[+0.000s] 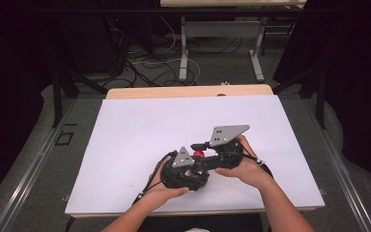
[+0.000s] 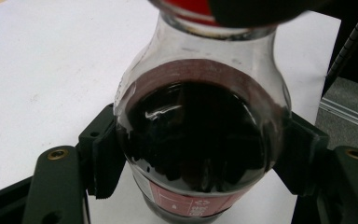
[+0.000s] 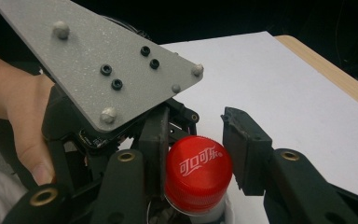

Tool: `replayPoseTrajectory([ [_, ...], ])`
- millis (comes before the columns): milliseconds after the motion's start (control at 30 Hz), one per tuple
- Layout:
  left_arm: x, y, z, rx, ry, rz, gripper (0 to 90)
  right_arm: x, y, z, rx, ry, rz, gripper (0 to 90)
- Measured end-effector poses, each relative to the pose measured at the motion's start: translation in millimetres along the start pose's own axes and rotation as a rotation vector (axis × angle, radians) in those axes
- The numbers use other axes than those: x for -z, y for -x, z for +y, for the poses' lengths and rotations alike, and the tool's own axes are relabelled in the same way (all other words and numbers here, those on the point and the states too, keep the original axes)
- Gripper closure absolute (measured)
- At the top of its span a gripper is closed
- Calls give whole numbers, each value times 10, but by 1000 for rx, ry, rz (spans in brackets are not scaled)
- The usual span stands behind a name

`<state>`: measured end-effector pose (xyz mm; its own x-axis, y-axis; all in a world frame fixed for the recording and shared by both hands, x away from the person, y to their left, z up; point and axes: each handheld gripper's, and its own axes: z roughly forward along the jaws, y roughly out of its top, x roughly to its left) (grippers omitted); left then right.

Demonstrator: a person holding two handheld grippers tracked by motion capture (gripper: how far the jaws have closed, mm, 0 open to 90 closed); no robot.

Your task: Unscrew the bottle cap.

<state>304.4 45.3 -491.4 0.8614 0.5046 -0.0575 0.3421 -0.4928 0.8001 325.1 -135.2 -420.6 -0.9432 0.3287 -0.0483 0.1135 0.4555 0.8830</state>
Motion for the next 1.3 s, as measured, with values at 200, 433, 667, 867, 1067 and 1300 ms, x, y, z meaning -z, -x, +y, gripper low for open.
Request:
replayPoseTrajectory([
  [200,-5,-30,-1,20,31,36,293,-24,-137,15,-47,4,-123,508],
  [433,9,-48,-5,47,29,51,294,-53,-313,49,-122,3,-318,495],
  [667,24,-53,0,49,15,55,294,-67,-340,36,-187,19,-355,581],
  [867,28,-53,-3,54,32,46,294,-35,-238,23,-143,30,-252,614],
  [1067,35,-52,6,21,34,27,294,22,-51,37,-55,12,-67,616],
  [1300,23,-42,7,17,29,24,294,46,87,28,-9,-1,49,610],
])
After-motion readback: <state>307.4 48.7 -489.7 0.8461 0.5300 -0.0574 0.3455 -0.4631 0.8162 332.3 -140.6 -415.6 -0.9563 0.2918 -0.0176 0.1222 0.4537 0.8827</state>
